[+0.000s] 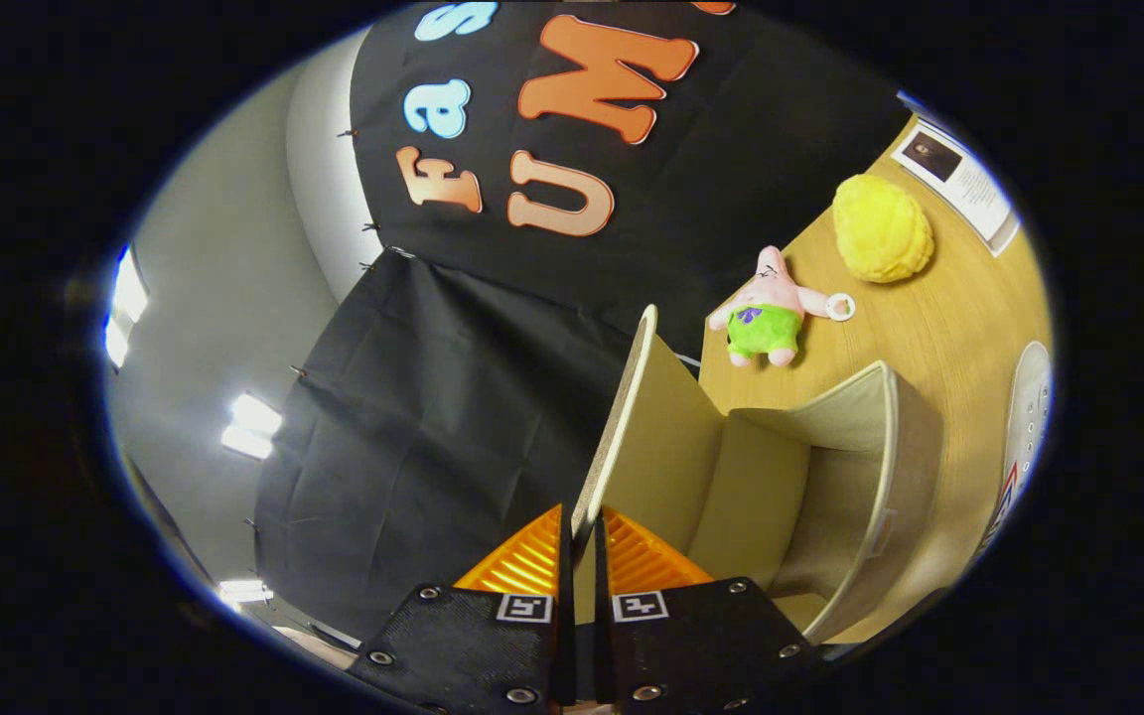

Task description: Open the storage box then place both shoes into the box .Put the left shoe in first, then the right shoe, with the right side of both shoes facing outward in a uniform manner.

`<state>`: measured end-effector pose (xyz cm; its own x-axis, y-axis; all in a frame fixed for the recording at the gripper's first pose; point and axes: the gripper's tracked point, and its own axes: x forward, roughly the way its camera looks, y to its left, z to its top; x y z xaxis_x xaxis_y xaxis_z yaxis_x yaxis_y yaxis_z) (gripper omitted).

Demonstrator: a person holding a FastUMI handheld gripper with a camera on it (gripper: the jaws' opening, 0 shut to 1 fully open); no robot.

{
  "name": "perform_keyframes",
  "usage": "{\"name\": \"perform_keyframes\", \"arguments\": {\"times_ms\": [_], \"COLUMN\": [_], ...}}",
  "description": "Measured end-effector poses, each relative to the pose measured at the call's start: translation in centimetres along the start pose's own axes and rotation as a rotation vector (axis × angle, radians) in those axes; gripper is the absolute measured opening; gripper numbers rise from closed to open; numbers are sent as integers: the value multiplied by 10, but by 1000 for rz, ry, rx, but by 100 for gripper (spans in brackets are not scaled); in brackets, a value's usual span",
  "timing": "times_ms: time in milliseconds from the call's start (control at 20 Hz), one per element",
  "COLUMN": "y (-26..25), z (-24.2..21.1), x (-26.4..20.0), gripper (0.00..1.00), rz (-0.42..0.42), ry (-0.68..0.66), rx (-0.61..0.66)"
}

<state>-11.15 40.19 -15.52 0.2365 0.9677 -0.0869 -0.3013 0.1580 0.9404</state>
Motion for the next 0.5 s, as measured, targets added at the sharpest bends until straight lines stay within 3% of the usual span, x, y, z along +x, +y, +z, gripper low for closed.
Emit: {"name": "perform_keyframes", "arguments": {"times_ms": [500], "y": [48], "z": [-47], "x": [108], "gripper": [10], "rz": [-126], "ry": [79], "rx": [-181]}}
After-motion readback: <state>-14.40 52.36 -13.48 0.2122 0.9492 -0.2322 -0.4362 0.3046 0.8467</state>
